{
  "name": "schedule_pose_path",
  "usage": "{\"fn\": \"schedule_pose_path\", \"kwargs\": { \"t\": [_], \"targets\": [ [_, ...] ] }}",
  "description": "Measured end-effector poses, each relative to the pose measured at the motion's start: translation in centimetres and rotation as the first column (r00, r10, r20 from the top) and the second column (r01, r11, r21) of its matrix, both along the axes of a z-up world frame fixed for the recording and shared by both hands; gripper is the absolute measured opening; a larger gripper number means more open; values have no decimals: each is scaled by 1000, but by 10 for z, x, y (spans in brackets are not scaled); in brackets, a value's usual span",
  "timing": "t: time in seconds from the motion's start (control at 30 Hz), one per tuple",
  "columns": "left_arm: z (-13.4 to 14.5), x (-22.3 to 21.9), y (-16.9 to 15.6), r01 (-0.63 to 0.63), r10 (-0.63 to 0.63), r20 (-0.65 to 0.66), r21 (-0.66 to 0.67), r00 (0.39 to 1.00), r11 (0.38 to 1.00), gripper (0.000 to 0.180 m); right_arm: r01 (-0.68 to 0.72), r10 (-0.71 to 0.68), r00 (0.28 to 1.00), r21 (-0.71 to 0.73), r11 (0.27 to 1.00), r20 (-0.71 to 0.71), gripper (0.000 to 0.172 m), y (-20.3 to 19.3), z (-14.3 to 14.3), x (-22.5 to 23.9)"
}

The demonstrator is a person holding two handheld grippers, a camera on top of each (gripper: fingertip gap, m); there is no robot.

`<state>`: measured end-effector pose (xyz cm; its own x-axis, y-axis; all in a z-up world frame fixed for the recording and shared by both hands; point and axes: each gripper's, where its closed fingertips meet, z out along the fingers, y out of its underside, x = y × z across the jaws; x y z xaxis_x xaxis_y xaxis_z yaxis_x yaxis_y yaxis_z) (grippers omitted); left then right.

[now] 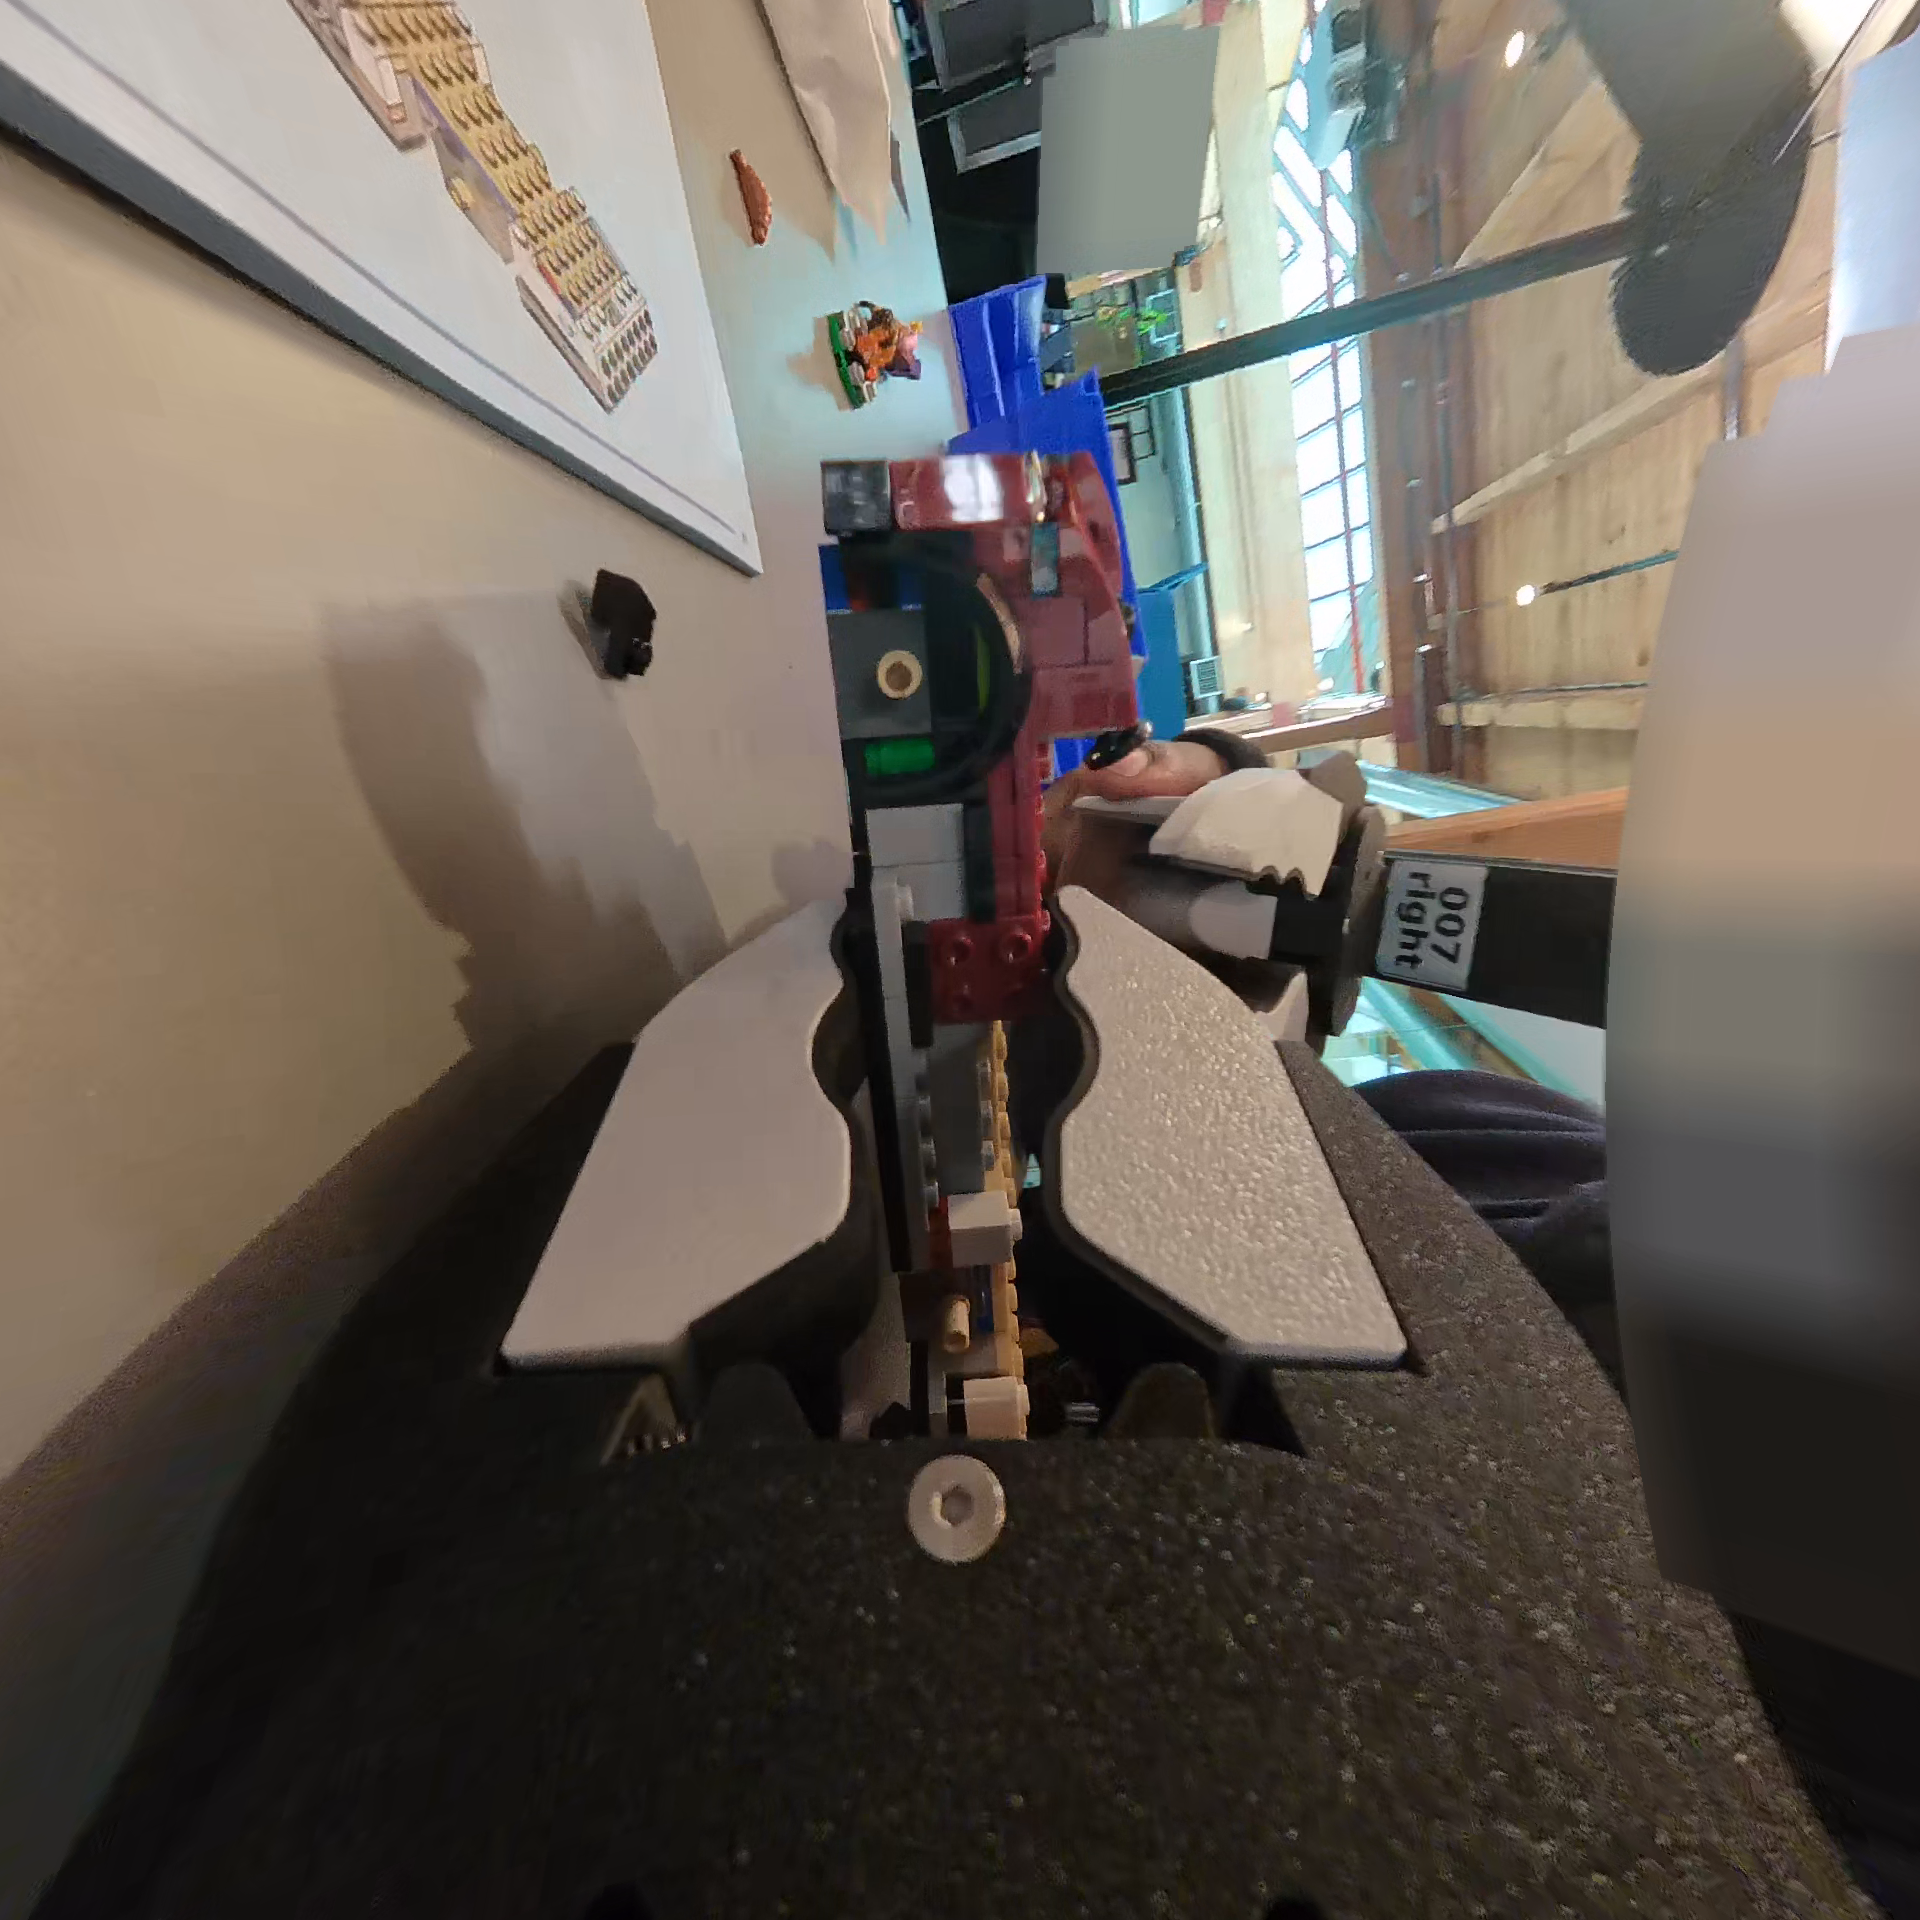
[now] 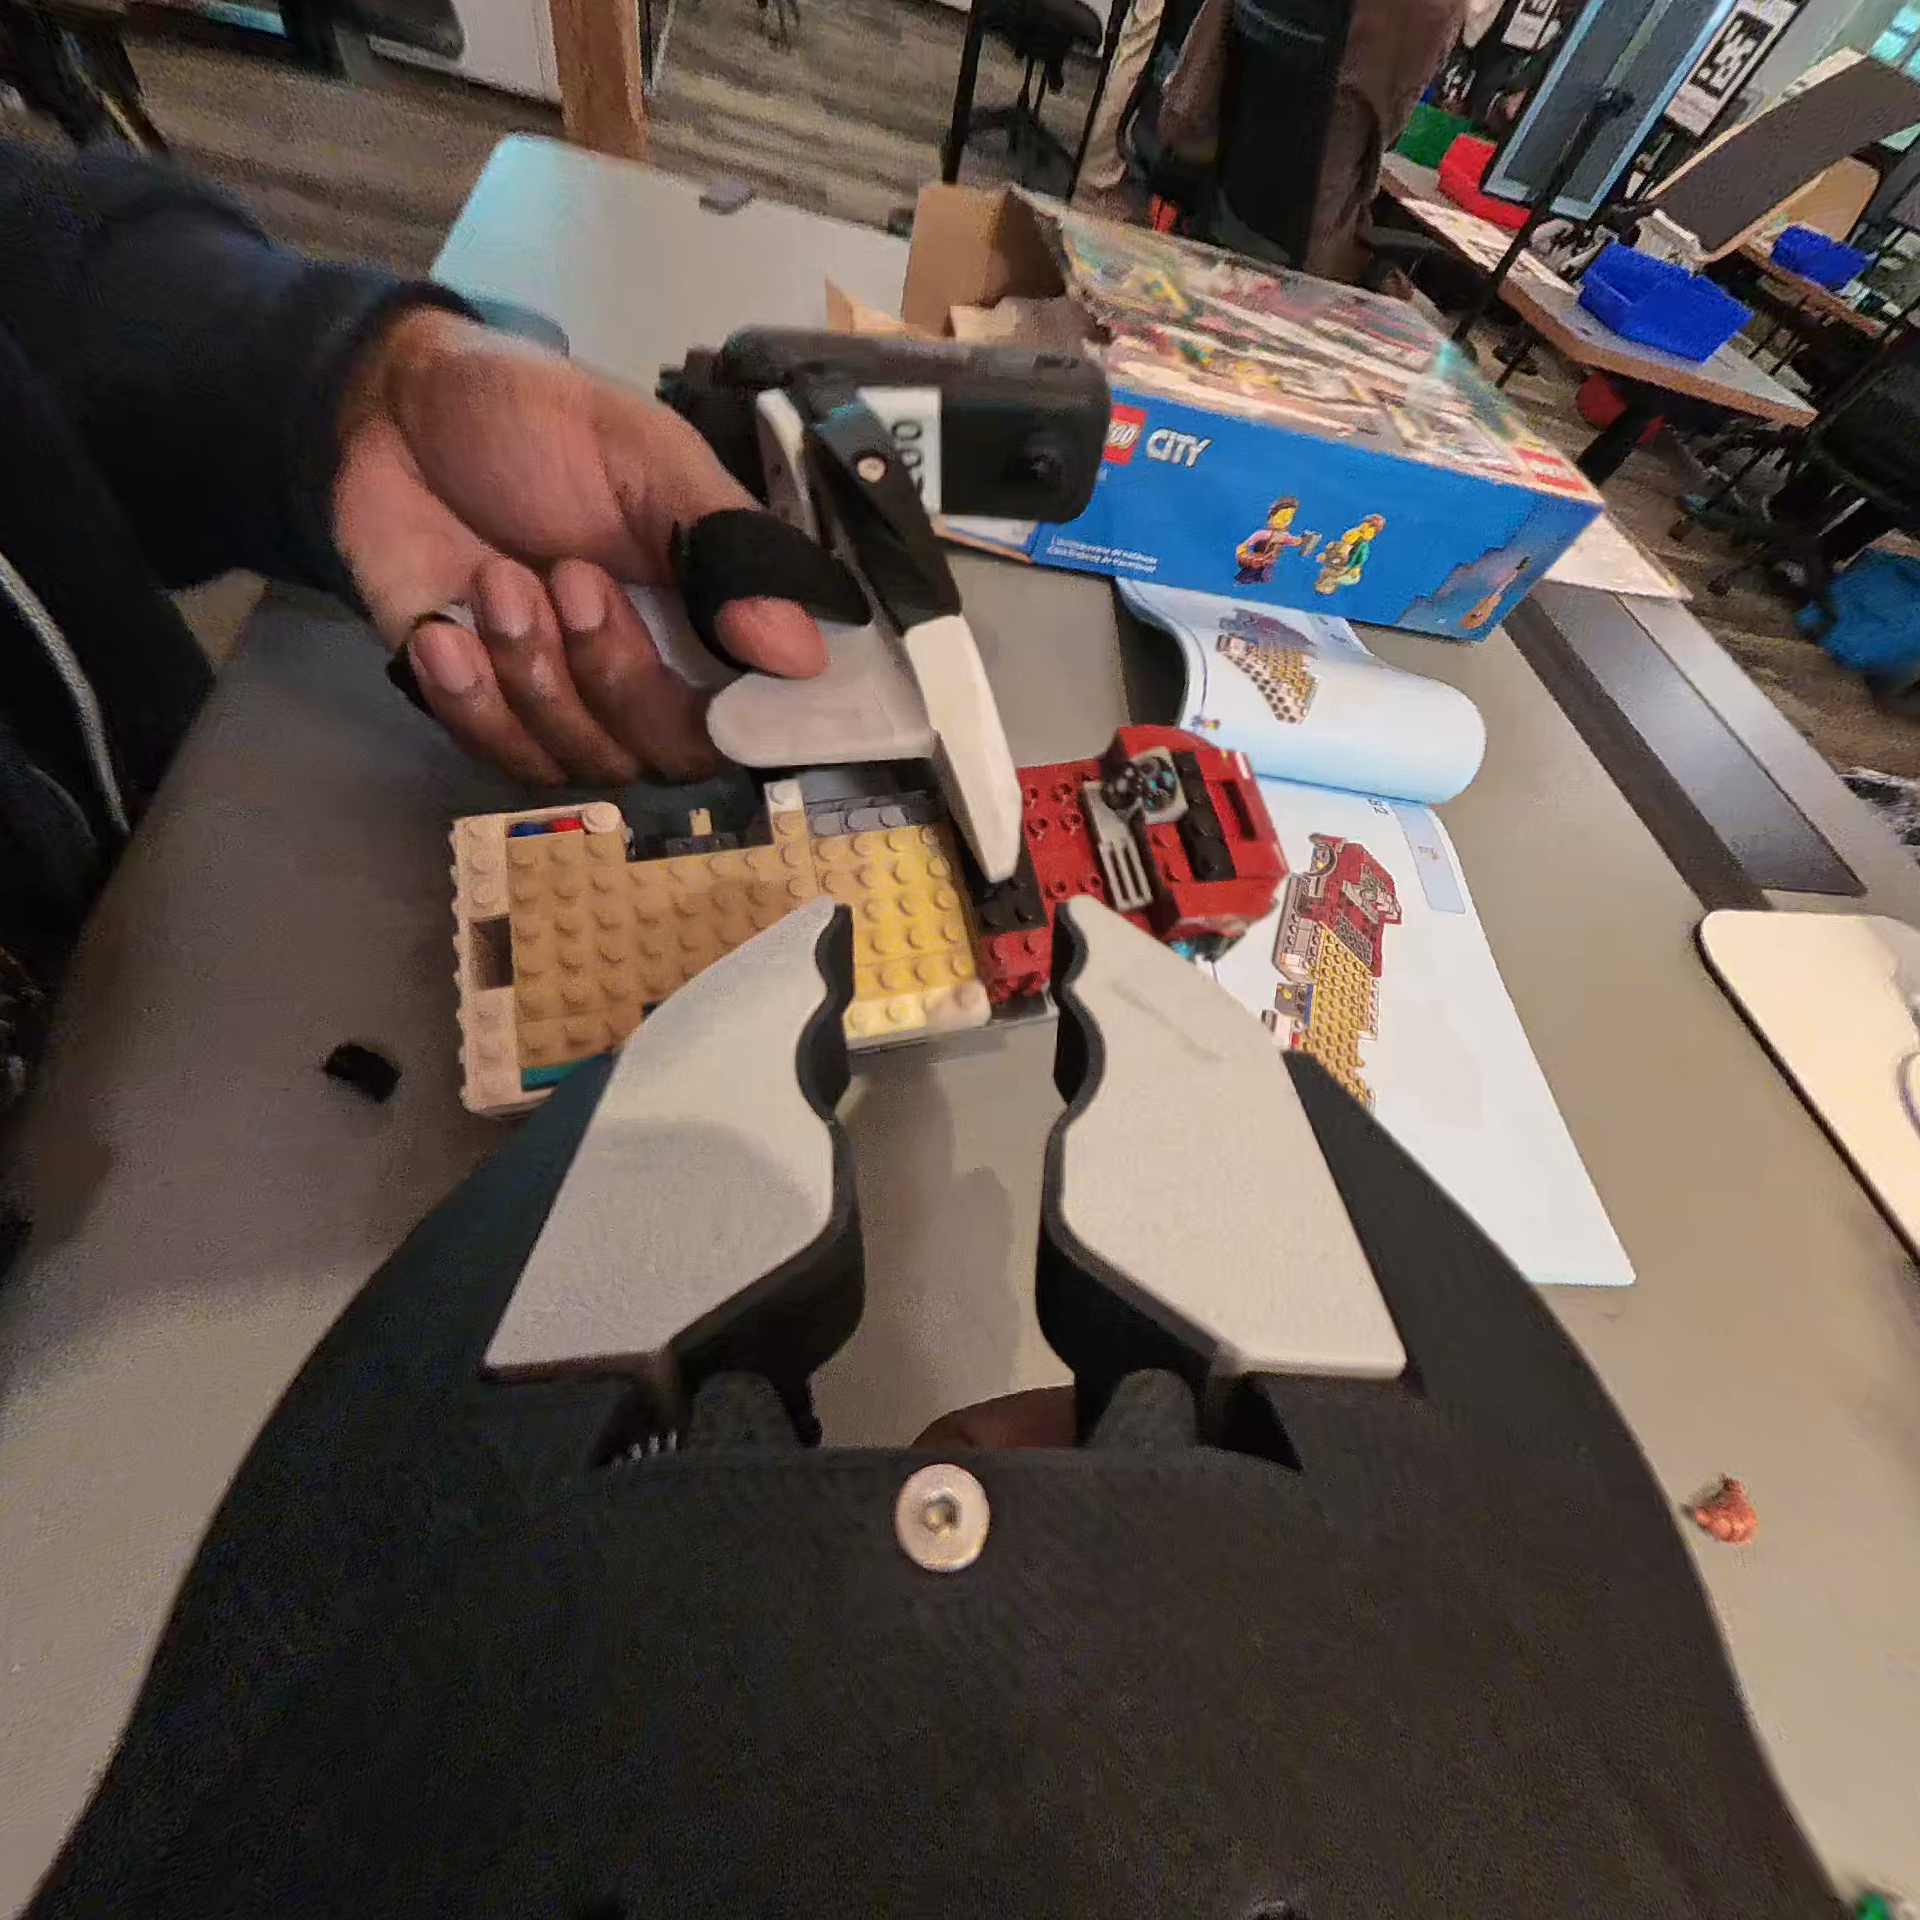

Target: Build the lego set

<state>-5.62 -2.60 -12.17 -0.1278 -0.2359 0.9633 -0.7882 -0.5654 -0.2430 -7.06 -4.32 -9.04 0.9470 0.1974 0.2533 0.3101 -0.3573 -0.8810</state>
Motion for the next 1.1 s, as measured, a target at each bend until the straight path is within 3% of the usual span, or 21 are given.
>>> {"fn": "schedule_pose_path", "kwargs": {
  "t": [0.3,0.67,1.1],
  "targets": [
    [2,-10,-15,40,-42,21,84,999,996,31,59,-60,998,-30,998,-20,37,7,-5,3],
    [4,-17,-20,76,-76,9,-1,997,997,31,51,-53,998,-59,997,-34,43,5,-13,0],
    [0,-19,-27,82,-82,-31,24,996,996,32,60,-57,997,-81,995,43,46,5,-19,-3]
  ]
}}
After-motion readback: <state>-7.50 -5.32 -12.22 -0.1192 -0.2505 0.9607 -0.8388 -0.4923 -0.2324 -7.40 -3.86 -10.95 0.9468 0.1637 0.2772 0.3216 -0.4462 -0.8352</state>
